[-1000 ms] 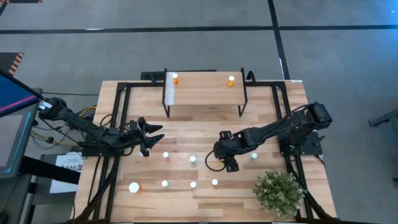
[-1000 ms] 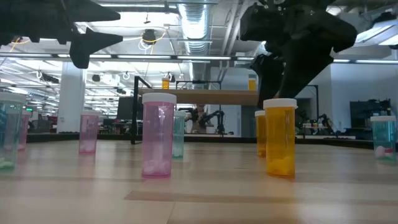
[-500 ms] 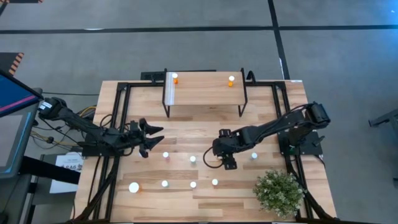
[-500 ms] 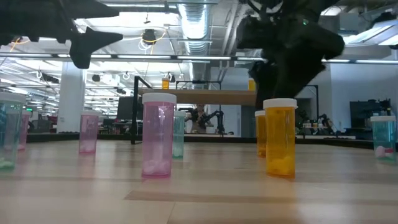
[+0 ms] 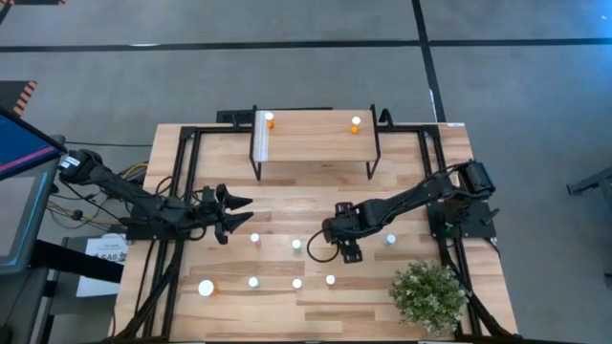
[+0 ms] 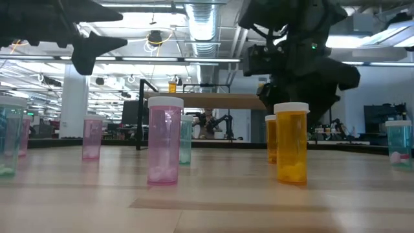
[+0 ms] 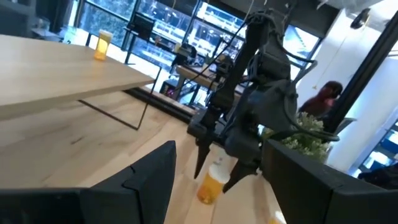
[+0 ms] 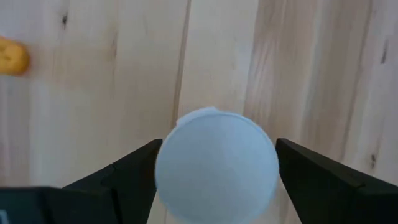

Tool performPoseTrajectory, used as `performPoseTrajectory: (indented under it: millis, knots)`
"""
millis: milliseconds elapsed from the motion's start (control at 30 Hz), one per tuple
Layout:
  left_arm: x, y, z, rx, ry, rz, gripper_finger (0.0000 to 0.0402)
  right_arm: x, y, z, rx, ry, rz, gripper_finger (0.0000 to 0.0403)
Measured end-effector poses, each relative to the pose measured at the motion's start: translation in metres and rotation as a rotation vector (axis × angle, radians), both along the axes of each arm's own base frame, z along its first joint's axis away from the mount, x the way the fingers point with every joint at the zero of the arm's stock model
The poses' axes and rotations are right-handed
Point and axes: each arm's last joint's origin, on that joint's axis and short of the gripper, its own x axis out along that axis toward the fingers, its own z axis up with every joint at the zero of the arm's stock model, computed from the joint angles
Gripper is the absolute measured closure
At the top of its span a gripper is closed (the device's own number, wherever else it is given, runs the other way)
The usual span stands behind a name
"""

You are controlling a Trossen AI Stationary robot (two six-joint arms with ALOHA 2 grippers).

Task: Pick and place medicine bottles onto shelf by color
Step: Put the top large orange pill bottle on the shelf

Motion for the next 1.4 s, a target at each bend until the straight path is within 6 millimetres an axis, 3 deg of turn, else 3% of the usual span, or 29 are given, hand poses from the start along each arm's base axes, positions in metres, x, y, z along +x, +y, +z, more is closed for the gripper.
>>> performPoseTrajectory:
  millis: [800,1133,1400]
  knots:
    - [0.000,0.000,-0.002,0.000,0.016,0.002,0.0173,0.000,-0.002,0.002,0.004,-0.011,-0.007,0.0191]
    - [0.000,0.000,-0.002,-0.001,0.016,0.003,0.0173,0.000,-0.002,0.004,0.003,0.001,-0.007,0.0176]
    - [0.000,0.000,-0.002,0.000,0.016,0.002,0.0173,0.010,0.000,0.029,0.001,-0.007,0.010,0.0193]
